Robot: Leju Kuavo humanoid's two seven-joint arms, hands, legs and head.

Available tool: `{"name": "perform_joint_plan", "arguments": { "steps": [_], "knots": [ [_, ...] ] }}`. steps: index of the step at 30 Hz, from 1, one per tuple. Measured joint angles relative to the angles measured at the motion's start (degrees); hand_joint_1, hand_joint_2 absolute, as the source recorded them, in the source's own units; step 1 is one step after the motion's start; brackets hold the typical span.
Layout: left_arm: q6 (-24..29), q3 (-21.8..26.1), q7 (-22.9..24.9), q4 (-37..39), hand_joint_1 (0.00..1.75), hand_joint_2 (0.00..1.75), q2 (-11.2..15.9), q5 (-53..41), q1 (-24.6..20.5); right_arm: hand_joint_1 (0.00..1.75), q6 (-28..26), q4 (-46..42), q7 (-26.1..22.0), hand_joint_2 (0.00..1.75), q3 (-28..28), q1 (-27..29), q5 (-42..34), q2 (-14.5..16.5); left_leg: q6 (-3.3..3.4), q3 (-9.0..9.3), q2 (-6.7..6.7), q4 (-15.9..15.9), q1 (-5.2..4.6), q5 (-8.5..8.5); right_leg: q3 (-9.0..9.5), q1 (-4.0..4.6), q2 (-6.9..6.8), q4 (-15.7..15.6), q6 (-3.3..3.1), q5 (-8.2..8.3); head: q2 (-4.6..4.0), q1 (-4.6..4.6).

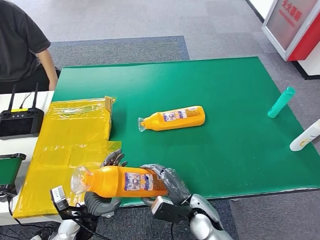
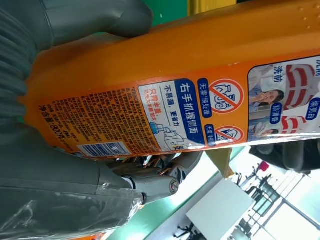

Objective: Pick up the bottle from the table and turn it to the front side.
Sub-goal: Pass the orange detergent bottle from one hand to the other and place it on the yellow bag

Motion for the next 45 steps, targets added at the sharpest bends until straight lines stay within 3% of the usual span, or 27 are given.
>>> {"name": "perform_joint_plan", "arguments": {
  "steps": [3, 5, 7, 9, 22, 23, 26, 27, 38, 41, 45],
  "knots": [
    [0.08, -0.07, 0.0, -0.17, 0.1, 1.75, 0.1, -0.02, -0.01, 1.75, -0.09, 1.38, 0.01, 1.75, 0.38, -0.54, 0.02, 0.01, 0.0, 0.0, 0.0, 0.0, 0.0, 0.0, 0.0, 0.0, 0.0, 0.0, 0.0, 0.0, 0.0, 0.01],
    [0.23, -0.1, 0.0, -0.24, 0.68, 1.75, 0.19, -0.18, -0.01, 1.75, -0.15, 2.14, -0.01, 1.75, 0.53, -0.79, -0.03, 0.01, 0.0, 0.0, 0.0, 0.0, 0.0, 0.0, 0.0, 0.0, 0.0, 0.0, 0.0, 0.0, 0.0, 0.01],
    [0.45, -0.16, 0.0, -0.38, 1.43, 1.75, 0.31, -0.41, -0.01, 1.75, -0.32, 2.64, -0.01, 1.75, 0.59, -0.93, -0.12, 0.03, 0.0, 0.0, 0.0, 0.0, 0.0, 0.0, 0.0, 0.0, 0.0, 0.0, 0.0, 0.0, 0.0, 0.0],
    [0.76, -0.29, 0.0, -0.55, 1.71, 1.75, 0.44, -0.58, 0.01, 1.75, -0.62, 2.85, 0.01, 1.75, 0.59, -0.98, -0.17, 0.11, 0.0, 0.0, 0.0, 0.0, 0.0, 0.0, 0.0, 0.0, 0.0, 0.0, 0.0, 0.0, 0.0, 0.01],
    [2.45, -0.96, 0.0, -0.68, 1.75, 1.75, 0.57, -1.13, -0.04, 1.75, -1.75, 2.75, 0.28, 1.75, 0.78, -0.29, -0.38, 0.25, 0.0, 0.0, 0.0, 0.0, 0.0, 0.0, 0.0, 0.0, 0.0, 0.0, 0.0, 0.0, 0.0, 0.01],
    [2.57, -1.0, 0.0, -0.71, 1.75, 1.75, 0.57, -1.17, -0.07, 1.64, -1.94, 2.63, 0.26, 1.75, 0.78, -0.2, -0.46, 0.25, 0.0, 0.0, 0.0, 0.0, 0.0, 0.0, 0.01, 0.0, 0.0, 0.0, 0.0, 0.0, 0.0, 0.01],
    [2.71, -1.11, 0.0, -0.81, 1.75, 1.75, 0.56, -1.04, -0.14, 0.36, -2.44, 2.2, 0.07, 1.75, 0.75, 0.14, -0.72, 0.26, 0.0, 0.0, 0.0, 0.0, 0.0, 0.0, 0.01, 0.0, 0.0, 0.0, 0.0, 0.0, 0.0, 0.01],
    [2.68, -1.13, 0.0, -0.82, 1.75, 1.75, 0.56, -0.8, -0.14, 0.02, -2.66, 2.03, -0.06, 1.75, 0.73, 0.3, -0.84, 0.29, 0.0, 0.0, 0.0, 0.0, 0.0, 0.0, 0.01, 0.0, 0.0, 0.0, 0.0, 0.0, 0.0, 0.01],
    [4.87, -1.17, 0.0, -1.19, 1.75, 1.75, 0.51, -0.59, 0.14, 0.0, -4.25, 0.4, -0.69, 1.75, -0.43, 1.06, -1.36, 0.62, 0.0, 0.0, 0.0, 0.0, 0.0, 0.0, 0.0, 0.0, 0.0, 0.0, 0.0, 0.0, 0.0, 0.01],
    [10.6, -1.07, 0.0, -2.05, 1.75, 1.75, 0.48, -3.51, 0.38, 0.0, -5.45, -0.3, -0.85, 1.75, -1.11, 1.62, -1.76, 0.69, 0.0, 0.0, 0.0, 0.0, 0.0, 0.0, 0.0, 0.0, 0.0, 0.0, 0.0, 0.0, 0.0, 0.01],
    [23.5, 0.35, 0.0, -4.94, 1.75, 1.75, 0.0, -9.41, 1.24, 0.0, -7.14, -2.6, -0.94, 1.75, -2.93, 2.94, -2.55, 0.69, 0.0, 0.0, 0.0, 0.0, 0.0, 0.0, -0.02, 0.0, 0.0, 0.0, 0.0, 0.0, 0.0, 0.01]
  ]
}}
